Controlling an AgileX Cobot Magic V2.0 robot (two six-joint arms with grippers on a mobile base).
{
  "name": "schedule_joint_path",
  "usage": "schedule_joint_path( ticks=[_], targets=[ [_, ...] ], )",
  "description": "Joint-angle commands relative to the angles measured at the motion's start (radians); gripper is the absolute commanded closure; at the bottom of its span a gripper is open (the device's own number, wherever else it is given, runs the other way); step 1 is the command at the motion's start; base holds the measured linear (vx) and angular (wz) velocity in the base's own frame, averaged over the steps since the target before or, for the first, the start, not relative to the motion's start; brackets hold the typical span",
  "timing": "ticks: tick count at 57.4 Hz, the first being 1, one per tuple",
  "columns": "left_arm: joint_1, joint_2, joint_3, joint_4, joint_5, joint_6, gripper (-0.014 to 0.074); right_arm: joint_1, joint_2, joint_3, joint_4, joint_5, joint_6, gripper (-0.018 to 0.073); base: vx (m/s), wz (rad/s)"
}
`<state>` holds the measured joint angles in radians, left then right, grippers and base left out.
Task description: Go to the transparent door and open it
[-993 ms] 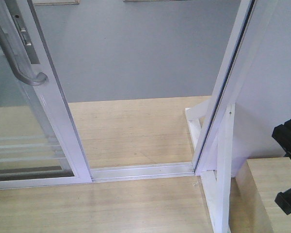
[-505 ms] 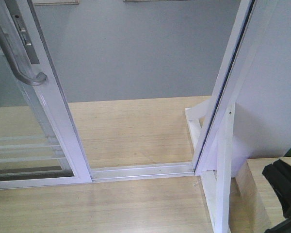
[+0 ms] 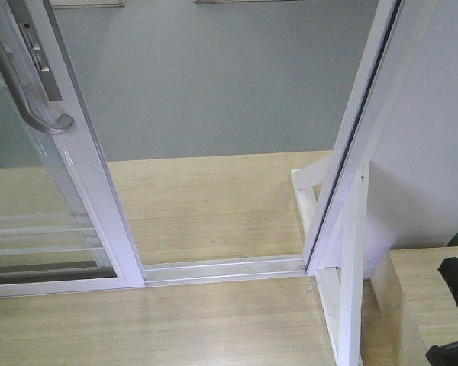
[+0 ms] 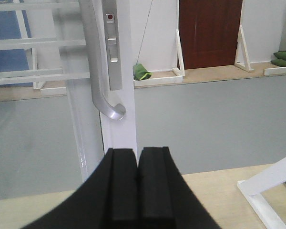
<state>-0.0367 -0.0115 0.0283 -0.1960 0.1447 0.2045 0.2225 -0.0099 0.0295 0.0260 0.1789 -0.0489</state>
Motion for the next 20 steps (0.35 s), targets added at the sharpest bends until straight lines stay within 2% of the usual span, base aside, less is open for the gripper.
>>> schedule_joint_path(
  ticks=[1, 20],
  targets=[
    [-0.005, -0.013, 0.03, -0.006, -0.083, -0.004, 0.0599, -0.022, -0.014, 0.015, -0.005, -0.077, 0.0, 0.0559, 0.0, 0.0],
    [-0.005, -0.013, 0.03, -0.006, -0.083, -0.004, 0.0599, -0.022, -0.014, 0.015, -0.005, -0.078, 0.0, 0.0559, 0.0, 0.0]
  ],
)
